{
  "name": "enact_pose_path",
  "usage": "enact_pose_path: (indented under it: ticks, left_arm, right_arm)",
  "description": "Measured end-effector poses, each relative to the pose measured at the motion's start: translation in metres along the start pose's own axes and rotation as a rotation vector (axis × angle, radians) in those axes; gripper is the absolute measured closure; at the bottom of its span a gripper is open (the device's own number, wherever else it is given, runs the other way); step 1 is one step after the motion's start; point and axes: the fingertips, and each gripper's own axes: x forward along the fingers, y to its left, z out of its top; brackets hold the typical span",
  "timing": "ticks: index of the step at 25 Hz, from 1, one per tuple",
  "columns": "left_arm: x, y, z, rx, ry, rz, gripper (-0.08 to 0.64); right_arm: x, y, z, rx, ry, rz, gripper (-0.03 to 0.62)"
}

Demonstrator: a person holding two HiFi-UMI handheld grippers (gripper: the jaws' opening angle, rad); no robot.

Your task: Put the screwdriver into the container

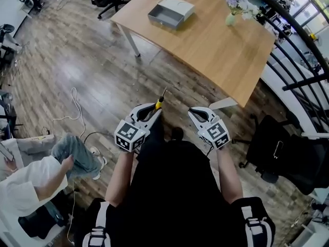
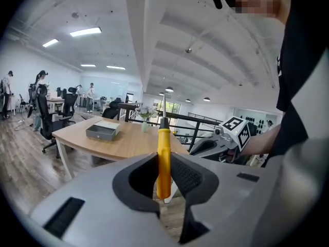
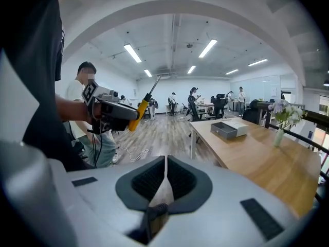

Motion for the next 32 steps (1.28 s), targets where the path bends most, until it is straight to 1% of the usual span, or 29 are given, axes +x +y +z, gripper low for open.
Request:
enact_pose_path:
  ticks: [3,7,15,21,32]
  left_arm:
    - [0.006,-0.002,0.003,0.016,0.003,-0.005,0.476]
    - [0.009,0.002,0.004,0.013,0.009,-0.002,0.476]
    - [0.015,0.019,0.008,0.004,0.015,0.004,0.476]
    - [0.015,0.041,0.013,-0.002,0.01,0.006,0.476]
    - [0.023,0.095,0.027,-0.002,0.01,-0.01,0.476]
  right_arm:
    - [-0.005,-0.006,-0.004,0.016,0.0,-0.023,0.56]
    - [-0.003,-0.014,-0.005,0.026,-0.004,-0.028,0.559]
    - [0.013,-0.028,0.01,0.017,-0.014,-0.034,0.56]
    - [0.03,-0.035,0.018,0.013,0.001,-0.037,0.56]
    - [0.071,-0.057,0.044,0.023,0.011,-0.045,0.56]
